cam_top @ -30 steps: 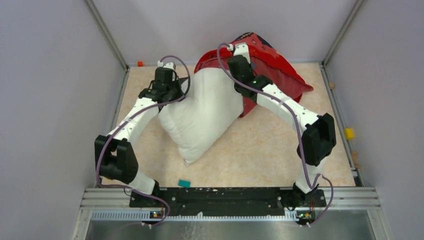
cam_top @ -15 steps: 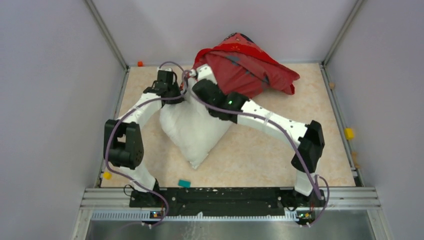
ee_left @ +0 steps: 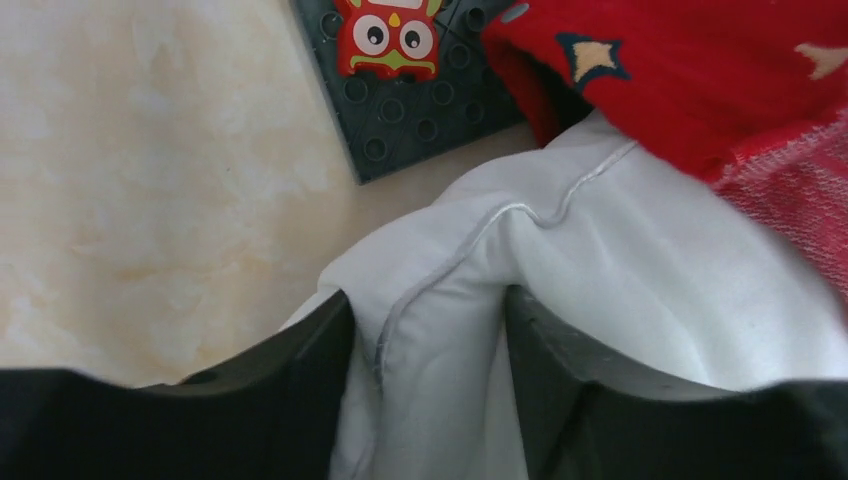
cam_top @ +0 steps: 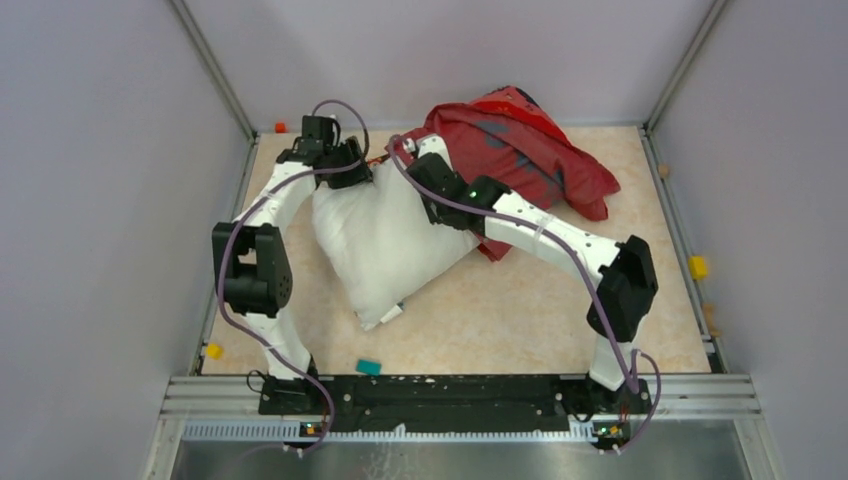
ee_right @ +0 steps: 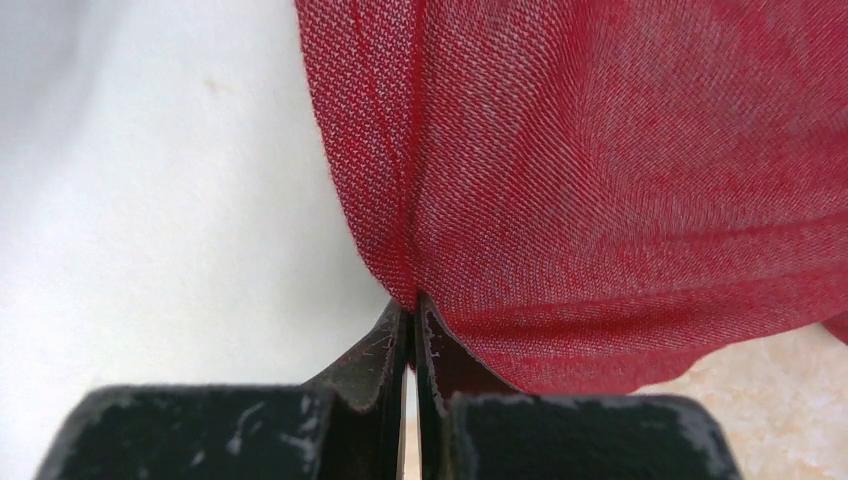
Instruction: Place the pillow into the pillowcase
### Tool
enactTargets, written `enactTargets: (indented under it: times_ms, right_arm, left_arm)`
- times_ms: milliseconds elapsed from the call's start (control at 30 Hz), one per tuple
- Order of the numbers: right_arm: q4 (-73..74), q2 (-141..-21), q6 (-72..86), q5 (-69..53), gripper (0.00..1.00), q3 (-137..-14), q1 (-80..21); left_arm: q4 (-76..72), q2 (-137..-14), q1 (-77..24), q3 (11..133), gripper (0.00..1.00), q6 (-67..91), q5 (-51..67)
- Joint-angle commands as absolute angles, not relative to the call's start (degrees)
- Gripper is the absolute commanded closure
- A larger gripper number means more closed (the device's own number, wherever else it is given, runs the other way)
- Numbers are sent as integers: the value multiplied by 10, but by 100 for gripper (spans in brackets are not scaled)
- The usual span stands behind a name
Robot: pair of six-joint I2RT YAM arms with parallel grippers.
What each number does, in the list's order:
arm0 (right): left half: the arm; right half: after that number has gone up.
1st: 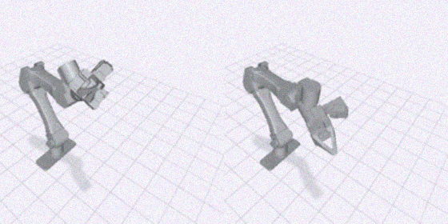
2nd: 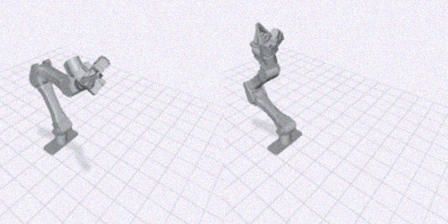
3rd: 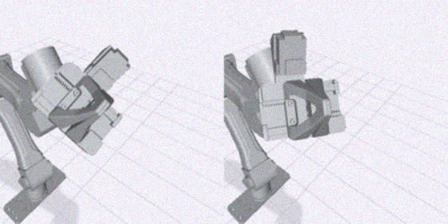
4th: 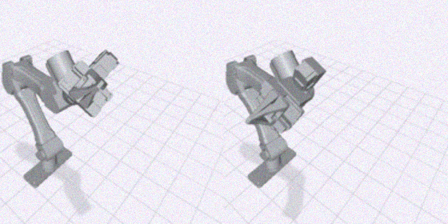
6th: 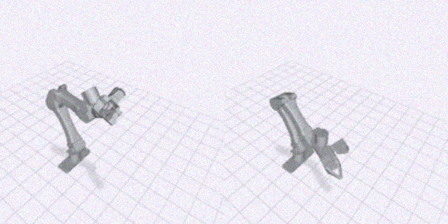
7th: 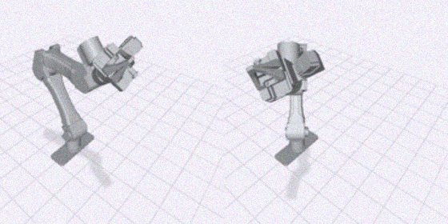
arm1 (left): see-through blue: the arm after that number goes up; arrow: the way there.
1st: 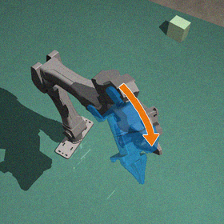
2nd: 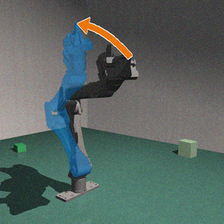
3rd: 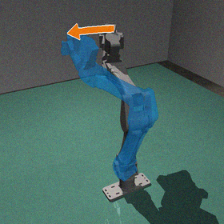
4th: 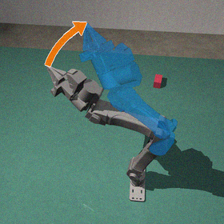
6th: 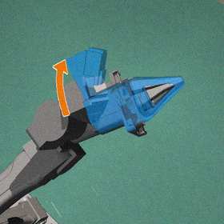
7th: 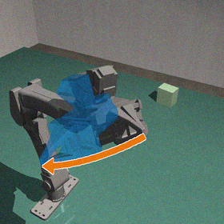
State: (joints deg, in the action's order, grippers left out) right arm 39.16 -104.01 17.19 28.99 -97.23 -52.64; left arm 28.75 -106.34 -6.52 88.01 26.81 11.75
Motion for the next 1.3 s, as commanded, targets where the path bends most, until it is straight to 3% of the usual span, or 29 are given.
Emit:
enactTargets:
  times_ms: [0, 100, 133, 500, 833, 967, 1067, 1100, 1167, 1200, 1267]
  right_arm:
    - [393, -1042, 176, 263, 100, -1058, -523]
    - [396, -1058, 175, 257, 100, -1087, -512]
    - [396, -1063, 171, 258, 100, -1096, -510]
    - [401, -1101, 166, 241, 100, -1144, -506]
    - [408, -1121, 167, 225, 100, -1168, -505]
    - [409, -1128, 165, 223, 100, -1179, -506]
    - [427, -1139, 163, 223, 100, -1203, -506]
    - [434, -1141, 163, 225, 100, -1211, -507]
    - [444, -1130, 160, 234, 96, -1214, -506]
    - [446, -1121, 156, 237, 86, -1208, -507]
    - [436, -1089, 149, 250, 52, -1175, -506]
  left_arm:
    - [312, -991, -68, 886, 26, 244, 116]
    - [322, -912, -68, 852, 3, 235, 77]
    - [323, -883, -68, 836, 1, 234, 65]
    - [349, -638, -68, 670, 1, 248, -81]
    - [374, -549, -100, 521, 1, 327, 89]
    - [299, -555, -217, 477, 1, 378, 62]
    - [236, -585, -227, 447, 1, 397, 69]
    - [223, -598, -226, 442, 3, 405, 58]
    - [208, -628, -221, 444, 22, 414, 40]
    - [207, -644, -217, 451, 35, 415, 32]
    - [208, -671, -200, 467, 64, 413, 27]
